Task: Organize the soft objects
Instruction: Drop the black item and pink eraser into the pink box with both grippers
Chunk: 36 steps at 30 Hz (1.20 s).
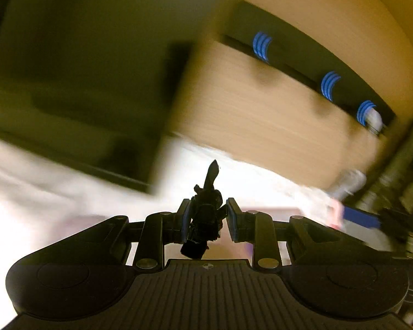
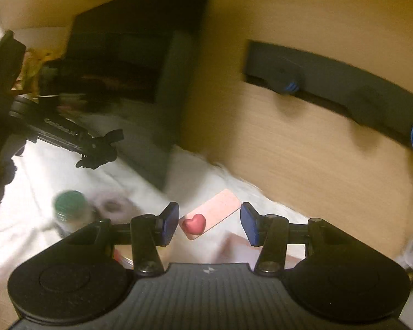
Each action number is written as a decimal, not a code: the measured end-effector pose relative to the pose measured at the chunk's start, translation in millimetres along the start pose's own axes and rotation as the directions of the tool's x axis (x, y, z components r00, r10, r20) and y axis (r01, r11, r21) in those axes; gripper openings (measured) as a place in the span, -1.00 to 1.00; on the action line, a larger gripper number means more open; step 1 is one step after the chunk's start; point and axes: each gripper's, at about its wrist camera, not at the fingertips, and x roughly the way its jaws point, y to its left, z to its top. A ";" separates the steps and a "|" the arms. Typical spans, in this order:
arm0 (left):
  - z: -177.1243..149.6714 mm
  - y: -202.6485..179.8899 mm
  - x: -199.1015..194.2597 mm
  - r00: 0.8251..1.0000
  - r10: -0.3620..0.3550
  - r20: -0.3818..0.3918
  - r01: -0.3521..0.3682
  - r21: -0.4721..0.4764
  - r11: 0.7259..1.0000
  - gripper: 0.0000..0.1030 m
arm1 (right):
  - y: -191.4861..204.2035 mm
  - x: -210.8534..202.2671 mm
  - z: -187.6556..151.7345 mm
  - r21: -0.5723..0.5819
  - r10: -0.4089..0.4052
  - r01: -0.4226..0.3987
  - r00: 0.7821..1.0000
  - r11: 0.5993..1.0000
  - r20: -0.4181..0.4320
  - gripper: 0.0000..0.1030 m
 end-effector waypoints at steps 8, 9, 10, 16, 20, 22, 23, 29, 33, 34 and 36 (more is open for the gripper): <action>-36.8 -100.8 79.5 0.965 -0.152 -0.213 0.191 0.174 0.966 -0.41 | -77.6 5.1 -50.6 0.145 -0.136 0.154 0.982 0.977 -0.129 -0.05; -43.9 -111.2 90.1 0.959 -0.151 -0.238 0.200 0.196 0.960 -0.41 | -88.0 5.6 -53.6 0.177 -0.140 0.164 0.980 0.970 -0.140 -0.05; -50.2 -118.6 99.4 0.954 -0.154 -0.257 0.211 0.210 0.955 -0.41 | -94.6 6.1 -54.0 0.200 -0.141 0.168 0.980 0.965 -0.143 -0.05; -87.6 -136.9 140.6 0.940 -0.103 -0.326 0.205 0.294 0.934 -0.39 | -125.9 19.1 -49.0 0.315 -0.091 0.137 0.983 0.939 -0.159 -0.05; -114.2 -144.7 157.4 0.930 0.030 -0.367 0.142 0.432 0.891 -0.40 | -131.2 39.7 -49.2 0.387 -0.035 0.112 0.979 0.915 -0.201 -0.05; -117.2 -144.1 159.4 0.936 0.063 -0.347 0.110 0.458 0.882 -0.38 | -132.9 53.9 -50.0 0.421 0.021 0.079 0.973 0.904 -0.229 -0.04; -117.4 -142.2 160.3 0.934 0.095 -0.343 0.083 0.470 0.879 -0.35 | -133.0 60.8 -50.4 0.435 0.057 0.059 0.967 0.899 -0.248 -0.03; -113.3 -133.6 163.0 0.931 0.112 -0.346 0.060 0.449 0.892 -0.32 | -126.4 69.6 -51.9 0.462 0.107 0.034 0.955 0.886 -0.276 0.04; -108.4 -131.2 167.3 0.908 0.061 -0.415 0.111 0.378 0.919 -0.45 | -126.6 53.9 -48.7 0.448 0.039 0.082 0.966 0.890 -0.255 0.04; -107.9 -130.0 166.8 0.904 0.049 -0.425 0.121 0.363 0.924 -0.45 | -127.4 47.1 -47.8 0.442 0.021 0.093 0.969 0.892 -0.247 0.04; -105.9 -128.8 163.1 0.906 0.030 -0.421 0.130 0.346 0.929 -0.41 | -128.5 36.3 -46.3 0.431 -0.016 0.117 0.973 0.895 -0.231 0.04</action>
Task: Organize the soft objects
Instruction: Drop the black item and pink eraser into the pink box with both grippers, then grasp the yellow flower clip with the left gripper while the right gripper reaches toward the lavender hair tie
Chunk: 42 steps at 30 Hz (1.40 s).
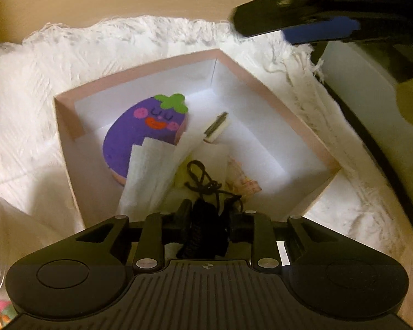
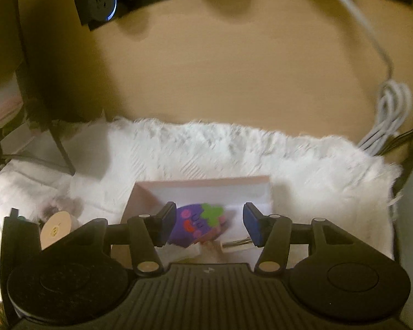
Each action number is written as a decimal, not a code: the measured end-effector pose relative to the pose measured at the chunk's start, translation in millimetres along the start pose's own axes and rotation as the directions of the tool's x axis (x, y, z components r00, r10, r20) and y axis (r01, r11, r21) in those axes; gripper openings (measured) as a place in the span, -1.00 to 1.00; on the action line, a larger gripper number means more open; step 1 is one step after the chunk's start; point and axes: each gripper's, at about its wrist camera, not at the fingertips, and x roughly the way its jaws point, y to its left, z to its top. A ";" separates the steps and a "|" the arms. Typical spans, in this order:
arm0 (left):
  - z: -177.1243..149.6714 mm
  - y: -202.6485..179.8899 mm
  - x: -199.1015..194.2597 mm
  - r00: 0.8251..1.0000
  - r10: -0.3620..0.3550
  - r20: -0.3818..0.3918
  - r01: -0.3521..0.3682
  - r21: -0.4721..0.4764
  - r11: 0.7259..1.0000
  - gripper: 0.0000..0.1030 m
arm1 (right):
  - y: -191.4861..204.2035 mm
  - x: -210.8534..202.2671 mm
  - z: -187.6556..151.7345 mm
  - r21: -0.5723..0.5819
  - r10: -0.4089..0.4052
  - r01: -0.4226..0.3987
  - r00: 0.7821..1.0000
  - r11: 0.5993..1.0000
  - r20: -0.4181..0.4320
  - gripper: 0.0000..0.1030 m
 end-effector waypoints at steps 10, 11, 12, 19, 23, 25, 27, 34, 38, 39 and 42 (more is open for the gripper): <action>-17.4 -4.9 -76.9 0.914 0.064 0.400 -0.040 -0.067 0.997 -0.34 | -12.0 -41.6 -8.3 0.025 -0.104 0.102 0.986 0.994 0.132 0.04; -18.9 -3.1 -84.0 0.905 0.062 0.422 -0.031 -0.080 0.996 -0.34 | -13.6 -44.8 -9.4 0.036 -0.107 0.103 0.984 0.994 0.141 0.04; -19.3 -2.0 -89.3 0.898 0.062 0.436 -0.028 -0.084 0.996 -0.34 | -14.6 -47.1 -10.3 0.044 -0.110 0.104 0.983 0.994 0.147 0.04; -40.4 3.7 -121.6 0.876 0.085 0.474 -0.020 -0.140 0.990 -0.34 | -5.6 -53.6 -25.1 0.013 -0.087 0.086 0.987 0.996 0.132 0.05; -83.6 16.5 -142.2 0.864 0.169 0.474 -0.056 -0.243 0.968 -0.34 | 18.6 -52.9 -47.0 -0.078 -0.027 0.035 0.995 0.996 0.098 0.05; -112.4 33.9 -153.4 0.860 0.242 0.450 -0.091 -0.331 0.939 -0.34 | 37.0 -52.5 -63.2 -0.138 0.010 0.001 0.997 0.990 0.076 0.05; -140.1 52.8 -158.1 0.854 0.332 0.401 -0.152 -0.417 0.896 -0.34 | 58.3 -51.9 -82.9 -0.203 0.041 -0.030 0.998 0.979 0.048 0.05; -171.1 125.0 -153.1 0.855 0.440 0.275 -0.208 -0.595 0.776 -0.34 | 125.3 -34.0 -145.2 -0.379 0.126 -0.155 0.987 0.912 -0.102 0.04; -152.8 147.0 -137.0 0.868 0.430 0.248 -0.225 -0.576 0.786 -0.34 | 144.8 -23.6 -161.0 -0.399 0.131 -0.190 0.977 0.897 -0.171 0.04; -150.6 151.0 -131.0 0.872 0.432 0.229 -0.239 -0.572 0.785 -0.34 | 147.3 -22.1 -163.0 -0.406 0.130 -0.192 0.976 0.894 -0.176 0.04; -141.3 156.3 -118.8 0.858 0.471 0.205 -0.304 -0.538 0.786 -0.31 | 150.6 -21.3 -167.6 -0.426 0.121 -0.194 0.974 0.884 -0.192 0.04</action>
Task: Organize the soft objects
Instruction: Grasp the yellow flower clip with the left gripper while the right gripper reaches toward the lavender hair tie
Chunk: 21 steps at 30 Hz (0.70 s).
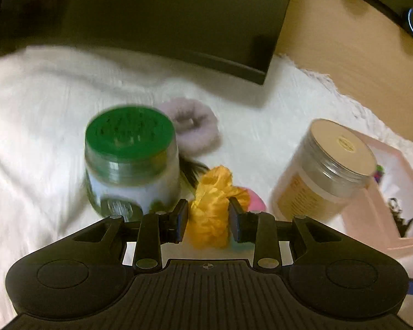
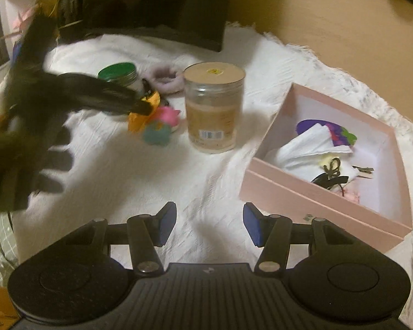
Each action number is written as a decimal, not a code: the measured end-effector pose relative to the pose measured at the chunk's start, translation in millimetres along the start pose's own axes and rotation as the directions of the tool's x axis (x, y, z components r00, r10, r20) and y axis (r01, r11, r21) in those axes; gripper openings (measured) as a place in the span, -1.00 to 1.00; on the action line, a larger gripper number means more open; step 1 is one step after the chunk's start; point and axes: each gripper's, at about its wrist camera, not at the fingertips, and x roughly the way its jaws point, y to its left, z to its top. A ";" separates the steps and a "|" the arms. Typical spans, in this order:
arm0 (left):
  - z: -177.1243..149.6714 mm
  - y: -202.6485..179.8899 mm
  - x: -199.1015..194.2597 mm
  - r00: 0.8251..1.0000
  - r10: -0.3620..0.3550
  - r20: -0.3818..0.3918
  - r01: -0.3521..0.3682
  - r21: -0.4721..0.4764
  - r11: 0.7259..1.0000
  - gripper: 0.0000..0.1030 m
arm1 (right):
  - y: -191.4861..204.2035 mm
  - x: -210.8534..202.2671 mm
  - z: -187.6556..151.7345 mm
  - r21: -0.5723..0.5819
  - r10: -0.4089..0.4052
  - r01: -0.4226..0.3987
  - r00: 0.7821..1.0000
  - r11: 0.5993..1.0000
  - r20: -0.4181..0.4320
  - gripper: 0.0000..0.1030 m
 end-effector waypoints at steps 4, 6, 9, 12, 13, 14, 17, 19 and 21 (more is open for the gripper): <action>-1.3 6.7 3.8 1.000 -0.008 -0.003 0.007 -0.003 1.000 -0.31 | -1.5 1.7 -6.0 0.007 -0.003 0.003 1.000 1.000 -0.025 0.04; -3.4 8.2 4.0 1.000 -0.018 0.005 0.018 0.000 1.000 -0.31 | -2.6 -0.4 -5.0 0.006 -0.001 0.001 1.000 1.000 -0.019 0.04; -5.1 15.8 2.4 0.998 -0.059 -0.006 0.059 -0.012 0.998 -0.36 | -5.5 -5.4 7.0 0.008 0.003 -0.004 1.000 1.000 0.015 0.04; -6.3 28.2 -0.3 0.992 -0.116 -0.048 0.114 -0.057 0.992 -0.53 | -8.1 -12.9 27.9 0.007 0.010 -0.011 0.998 1.000 0.056 0.04; -8.5 32.4 -1.6 0.990 -0.126 -0.060 0.121 -0.075 0.990 -0.54 | -8.5 -16.0 37.0 0.003 0.018 -0.018 0.997 1.000 0.071 0.04; -11.0 36.6 -4.3 0.988 -0.136 -0.066 0.130 -0.087 0.988 -0.57 | -8.7 -18.3 48.3 0.001 0.027 -0.028 0.996 1.000 0.083 0.04; -18.1 44.2 -18.2 0.987 -0.148 -0.063 0.143 -0.071 0.987 -0.61 | -5.0 -21.9 91.4 -0.004 0.074 -0.074 0.993 0.997 0.097 0.04; -21.3 48.5 -27.1 0.986 -0.157 -0.060 0.154 -0.060 0.986 -0.67 | 1.1 -15.6 128.8 0.001 0.099 -0.100 0.992 0.995 0.076 0.04; -23.3 53.0 -35.3 0.984 -0.167 -0.064 0.163 -0.057 0.985 -0.67 | 6.2 1.5 168.1 0.035 0.133 -0.134 0.991 0.990 0.027 0.04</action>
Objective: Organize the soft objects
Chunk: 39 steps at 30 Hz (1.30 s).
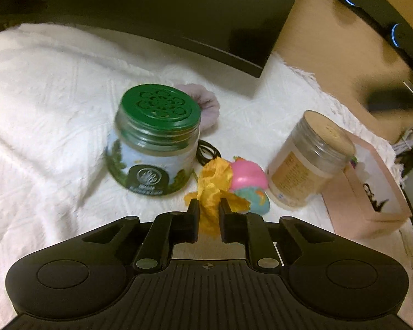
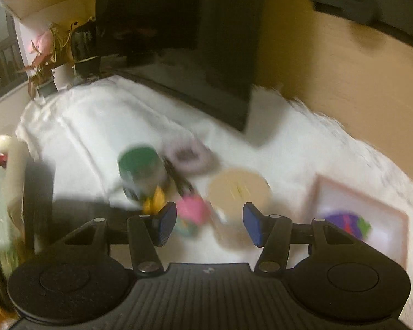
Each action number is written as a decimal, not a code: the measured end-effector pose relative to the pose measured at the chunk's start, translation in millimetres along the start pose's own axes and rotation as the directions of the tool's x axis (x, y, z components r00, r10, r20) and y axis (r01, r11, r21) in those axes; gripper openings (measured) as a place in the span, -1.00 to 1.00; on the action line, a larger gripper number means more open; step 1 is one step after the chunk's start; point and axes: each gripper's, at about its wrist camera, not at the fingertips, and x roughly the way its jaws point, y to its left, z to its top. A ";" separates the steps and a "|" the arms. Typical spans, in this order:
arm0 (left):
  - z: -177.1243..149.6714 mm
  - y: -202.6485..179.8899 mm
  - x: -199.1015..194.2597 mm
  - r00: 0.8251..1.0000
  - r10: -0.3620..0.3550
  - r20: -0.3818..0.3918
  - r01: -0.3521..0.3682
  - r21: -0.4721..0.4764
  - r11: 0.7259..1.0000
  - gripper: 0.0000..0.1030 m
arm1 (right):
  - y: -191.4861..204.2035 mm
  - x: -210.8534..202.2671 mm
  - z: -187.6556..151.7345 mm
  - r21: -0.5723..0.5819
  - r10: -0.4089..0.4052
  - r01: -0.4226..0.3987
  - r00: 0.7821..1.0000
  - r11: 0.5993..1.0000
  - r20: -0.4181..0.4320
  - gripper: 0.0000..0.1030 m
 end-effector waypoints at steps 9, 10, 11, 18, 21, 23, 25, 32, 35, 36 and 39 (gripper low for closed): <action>-12.2 11.4 -46.2 0.998 -0.061 0.016 0.061 0.030 0.998 -0.67 | 18.3 148.6 89.0 0.163 0.039 0.001 0.969 0.987 -0.242 0.15; -14.8 14.3 -51.1 0.997 -0.070 0.016 0.070 0.022 0.997 -0.67 | 19.8 164.8 91.5 0.177 0.020 0.028 0.964 0.984 -0.266 0.15; -16.2 15.0 -53.9 0.997 -0.073 0.017 0.073 0.017 0.997 -0.67 | 20.4 177.5 90.8 0.186 0.001 0.055 0.957 0.981 -0.289 0.15; -10.5 45.3 -83.7 0.994 -0.058 0.096 0.063 -0.054 0.997 -0.69 | 19.5 226.2 84.0 0.231 -0.023 0.121 0.922 0.965 -0.386 0.17; 9.7 52.0 -95.0 0.986 -0.045 0.159 0.055 -0.059 0.997 -0.71 | 19.9 210.1 90.2 0.232 0.015 0.072 0.937 0.970 -0.350 -0.83; 25.9 55.4 -98.8 0.981 -0.028 0.194 0.039 -0.054 0.998 -0.71 | 20.6 190.6 94.6 0.226 0.016 0.060 0.948 0.972 -0.319 -0.84; 46.9 57.5 -101.6 0.975 0.005 0.222 0.007 -0.051 0.999 -0.71 | 21.4 165.9 99.7 0.201 0.013 0.042 0.963 0.979 -0.268 -0.84; 93.1 47.1 -103.6 0.963 -0.024 0.269 0.029 -0.014 0.999 -0.72 | 0.4 72.7 112.2 0.210 0.034 -0.005 0.990 0.978 -0.137 -0.84; 86.6 44.7 -87.4 0.986 -0.080 0.149 0.076 0.031 0.997 -0.72 | -10.3 47.3 104.3 0.224 0.047 -0.022 0.993 0.974 -0.110 -0.84; 81.0 43.6 -80.9 0.990 -0.089 0.106 0.085 0.046 0.995 -0.70 | -11.4 42.0 98.5 0.221 0.057 -0.033 0.993 0.975 -0.106 -0.84; 47.9 35.6 -57.2 0.996 -0.083 -0.044 0.087 0.113 0.990 -0.68 | -11.6 35.4 79.8 0.196 0.081 -0.058 0.991 0.979 -0.109 -0.84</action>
